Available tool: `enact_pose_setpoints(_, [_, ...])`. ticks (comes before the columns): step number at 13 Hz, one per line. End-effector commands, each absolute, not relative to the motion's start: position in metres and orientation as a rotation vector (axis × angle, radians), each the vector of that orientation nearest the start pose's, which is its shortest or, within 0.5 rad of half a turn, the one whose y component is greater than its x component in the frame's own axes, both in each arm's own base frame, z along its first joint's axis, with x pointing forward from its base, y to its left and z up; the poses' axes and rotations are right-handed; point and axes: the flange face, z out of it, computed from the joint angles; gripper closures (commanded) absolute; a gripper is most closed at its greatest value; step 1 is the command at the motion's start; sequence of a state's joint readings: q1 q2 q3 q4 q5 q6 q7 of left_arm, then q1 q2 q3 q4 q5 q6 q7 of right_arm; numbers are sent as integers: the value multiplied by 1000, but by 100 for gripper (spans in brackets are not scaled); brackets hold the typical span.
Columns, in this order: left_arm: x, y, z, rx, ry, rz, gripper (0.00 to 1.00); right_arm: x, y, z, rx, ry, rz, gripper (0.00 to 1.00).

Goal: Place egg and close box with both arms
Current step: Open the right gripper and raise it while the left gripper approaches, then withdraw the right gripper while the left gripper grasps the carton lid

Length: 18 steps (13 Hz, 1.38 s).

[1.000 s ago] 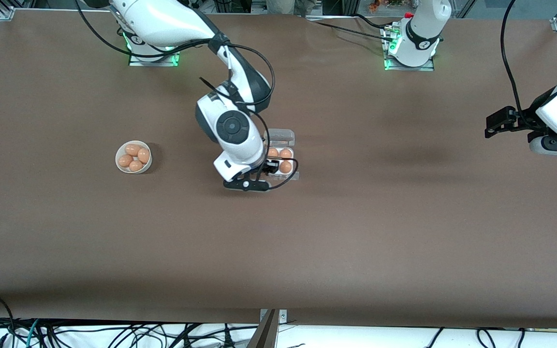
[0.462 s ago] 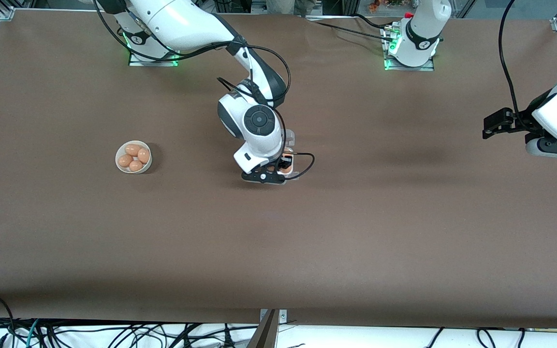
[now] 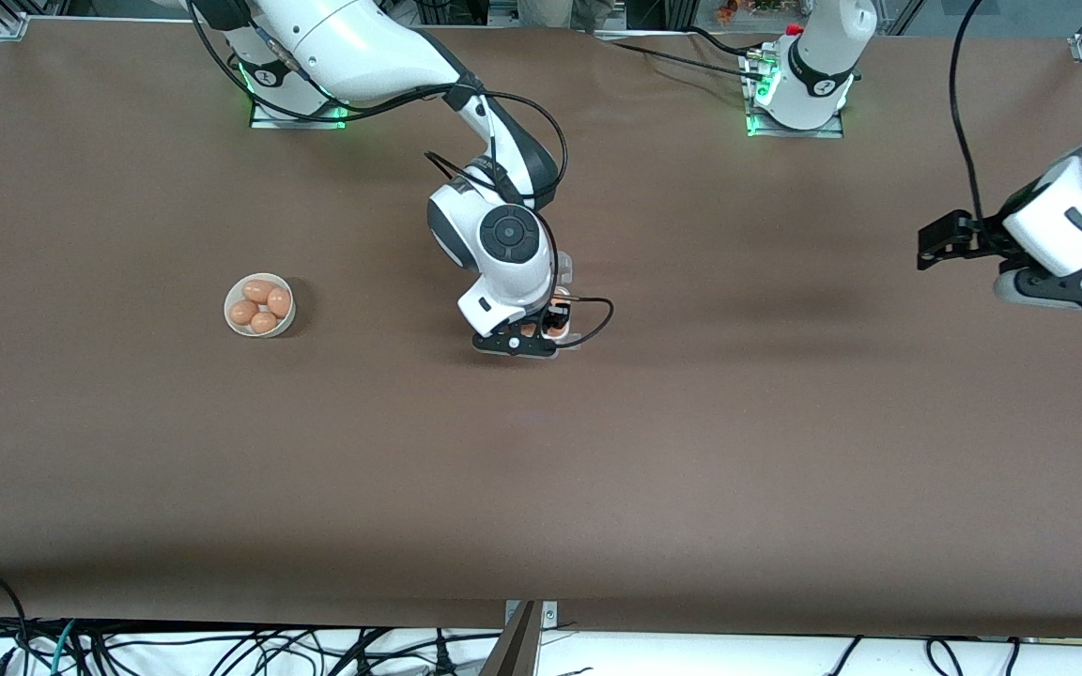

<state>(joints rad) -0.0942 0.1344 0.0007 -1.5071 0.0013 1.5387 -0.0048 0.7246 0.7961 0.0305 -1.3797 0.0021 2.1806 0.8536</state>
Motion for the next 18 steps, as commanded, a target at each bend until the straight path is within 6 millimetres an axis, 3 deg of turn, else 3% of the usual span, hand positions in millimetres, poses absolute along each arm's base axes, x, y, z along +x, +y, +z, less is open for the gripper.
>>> enact_pose_setpoints(1, [590, -100, 559, -3117, 89, 211, 0, 539, 505, 239, -3123, 177, -9, 0])
enact_pose_setpoints(3, [586, -150, 538, -3114, 135, 274, 15, 547, 496, 248, -3124, 176, -8, 0])
enact_pose_setpoints(4, [580, -176, 522, -3118, 164, 355, 31, 556, 483, 261, -3132, 194, -5, 0])
enact_pose_setpoints(5, [573, -199, 506, -3134, 173, 465, 52, 565, 463, 275, -3161, 199, 44, 0])
enact_pose_setpoints(6, [565, -219, 491, -3146, 162, 589, 66, 573, 442, 294, -3189, 162, 97, 0])
enact_pose_setpoints(8, [552, -261, 465, -3158, 94, 766, 85, 590, 387, 339, -3210, 127, 159, 0])
enact_pose_setpoints(10, [545, -298, 444, -3183, 14, 912, 91, 595, 326, 386, -3226, 99, 194, 0])
enact_pose_setpoints(13, [528, -354, 417, -3210, -66, 1089, 96, 601, 232, 438, -3210, 53, 311, 0])
enact_pose_setpoints(15, [516, -394, 396, -3204, -149, 1097, 96, 600, 173, 467, -3197, -21, 387, 0])
enact_pose_setpoints(18, [493, -448, 347, -3161, -232, 1099, 96, 596, 111, 495, -3172, -95, 445, 0])
